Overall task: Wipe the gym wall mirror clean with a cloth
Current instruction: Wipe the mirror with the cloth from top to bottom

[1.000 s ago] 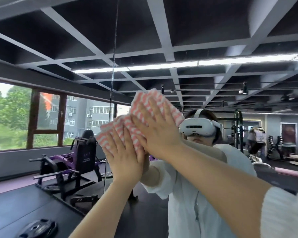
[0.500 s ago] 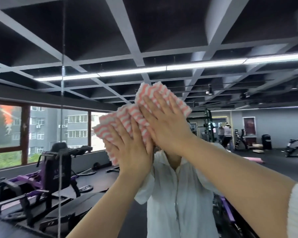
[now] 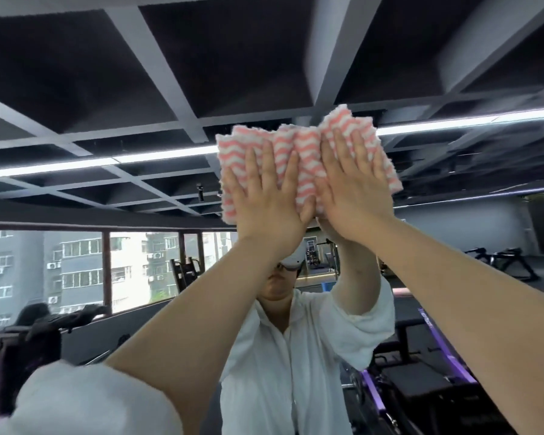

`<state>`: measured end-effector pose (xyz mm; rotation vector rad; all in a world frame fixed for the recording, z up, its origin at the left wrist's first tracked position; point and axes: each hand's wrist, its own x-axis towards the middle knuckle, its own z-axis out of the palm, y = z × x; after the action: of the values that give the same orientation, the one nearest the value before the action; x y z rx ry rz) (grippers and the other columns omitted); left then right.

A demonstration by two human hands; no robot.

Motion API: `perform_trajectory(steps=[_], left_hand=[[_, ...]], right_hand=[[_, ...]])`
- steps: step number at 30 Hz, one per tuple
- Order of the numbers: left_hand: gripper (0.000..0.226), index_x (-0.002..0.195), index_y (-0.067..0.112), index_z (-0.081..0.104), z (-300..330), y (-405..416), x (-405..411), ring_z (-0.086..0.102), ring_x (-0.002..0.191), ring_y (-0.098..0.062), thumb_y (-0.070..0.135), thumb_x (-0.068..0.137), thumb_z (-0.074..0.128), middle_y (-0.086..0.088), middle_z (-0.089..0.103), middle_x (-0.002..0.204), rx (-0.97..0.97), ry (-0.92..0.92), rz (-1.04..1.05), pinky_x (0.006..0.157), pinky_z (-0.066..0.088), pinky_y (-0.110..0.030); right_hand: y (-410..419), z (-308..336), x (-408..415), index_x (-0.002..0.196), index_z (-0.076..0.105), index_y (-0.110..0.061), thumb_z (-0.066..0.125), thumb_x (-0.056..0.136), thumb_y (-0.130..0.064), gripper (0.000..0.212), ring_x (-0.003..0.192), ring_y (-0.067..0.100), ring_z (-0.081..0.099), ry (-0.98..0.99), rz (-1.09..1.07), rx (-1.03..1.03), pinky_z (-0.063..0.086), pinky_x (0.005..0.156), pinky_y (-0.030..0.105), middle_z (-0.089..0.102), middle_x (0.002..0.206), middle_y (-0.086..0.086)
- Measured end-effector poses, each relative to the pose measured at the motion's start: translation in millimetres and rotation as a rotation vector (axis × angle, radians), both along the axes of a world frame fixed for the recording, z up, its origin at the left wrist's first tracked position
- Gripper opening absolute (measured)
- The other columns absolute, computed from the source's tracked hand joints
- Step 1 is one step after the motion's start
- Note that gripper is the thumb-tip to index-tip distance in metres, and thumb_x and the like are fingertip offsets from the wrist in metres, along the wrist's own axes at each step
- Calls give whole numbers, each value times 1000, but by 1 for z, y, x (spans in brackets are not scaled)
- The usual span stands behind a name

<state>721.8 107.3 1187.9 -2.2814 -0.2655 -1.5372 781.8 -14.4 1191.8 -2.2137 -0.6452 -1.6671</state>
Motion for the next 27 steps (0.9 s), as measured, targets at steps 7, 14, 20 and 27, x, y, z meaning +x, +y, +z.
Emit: perform_trajectory(steps=[7,14,20,27], left_hand=[[66,143,23,-24,-37,-59,33,-25,142,-34,55,97,11,-12,-25,156,205,94,-118,109,-20,-59],[64,146,20,34,-86,-41,38,21,142,-34,49,91,23,-12,28,154,424,20,-179,114,-4,-56],[63,146,22,34,-87,9,14,23,141,-35,51,90,30,-12,33,152,447,-1,-227,112,8,-61],[59,147,21,24,-100,97,-34,19,141,-36,51,98,14,-14,27,153,287,-30,-153,109,14,-63]], right_hand=[[-52,-71,30,146,-15,-17,-8,86,-53,70,146,22,-16,90,2,266,-11,117,40,-8,161,5],[-31,-148,32,149,9,-4,9,100,-45,64,145,40,12,83,3,460,13,113,63,17,158,19],[18,-152,10,146,27,1,21,98,-41,64,140,47,18,64,12,466,13,109,68,24,154,24],[98,-140,-32,147,19,-9,8,101,-45,60,142,44,12,-54,90,288,-4,113,56,21,155,23]])
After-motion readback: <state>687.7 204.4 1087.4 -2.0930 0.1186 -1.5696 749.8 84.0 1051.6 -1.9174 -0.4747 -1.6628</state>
